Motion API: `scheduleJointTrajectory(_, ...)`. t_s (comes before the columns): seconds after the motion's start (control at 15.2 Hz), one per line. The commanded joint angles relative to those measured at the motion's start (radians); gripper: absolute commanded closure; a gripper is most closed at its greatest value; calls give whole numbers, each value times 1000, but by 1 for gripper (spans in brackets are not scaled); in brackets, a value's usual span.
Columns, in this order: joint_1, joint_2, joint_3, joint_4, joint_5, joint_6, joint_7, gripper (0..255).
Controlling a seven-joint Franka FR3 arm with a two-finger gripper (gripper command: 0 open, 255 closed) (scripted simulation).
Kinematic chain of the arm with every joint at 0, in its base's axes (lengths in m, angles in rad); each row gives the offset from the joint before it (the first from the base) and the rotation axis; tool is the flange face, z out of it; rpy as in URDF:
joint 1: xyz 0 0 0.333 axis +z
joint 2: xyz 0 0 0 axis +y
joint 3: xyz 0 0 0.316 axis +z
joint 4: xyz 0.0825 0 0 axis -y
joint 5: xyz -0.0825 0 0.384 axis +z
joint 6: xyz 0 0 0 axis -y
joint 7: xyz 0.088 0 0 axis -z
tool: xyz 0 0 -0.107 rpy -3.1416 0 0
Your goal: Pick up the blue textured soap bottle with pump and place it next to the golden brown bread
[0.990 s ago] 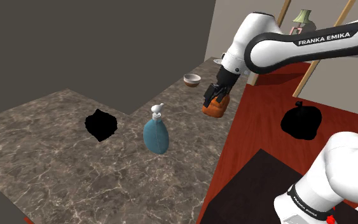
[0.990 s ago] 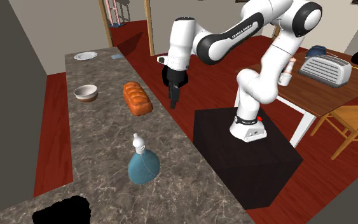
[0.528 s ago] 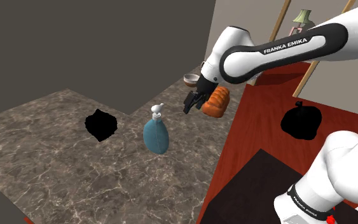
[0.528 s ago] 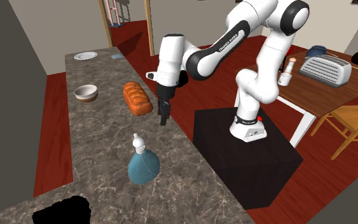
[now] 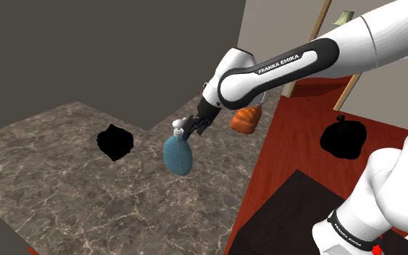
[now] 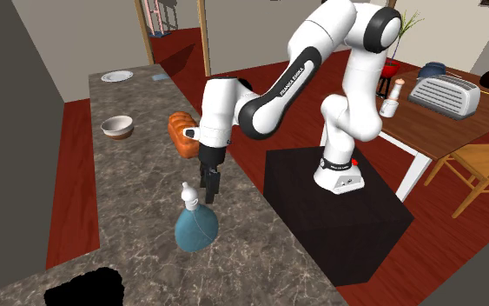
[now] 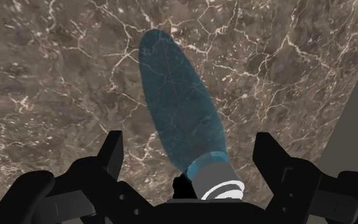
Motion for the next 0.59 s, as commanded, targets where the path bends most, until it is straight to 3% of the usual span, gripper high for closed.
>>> scheduleJointTrajectory(0.0,6,34,7,23,22,19,-18,0)
scheduleJointTrajectory(0.53,17,128,21,39,47,98,-37,0)
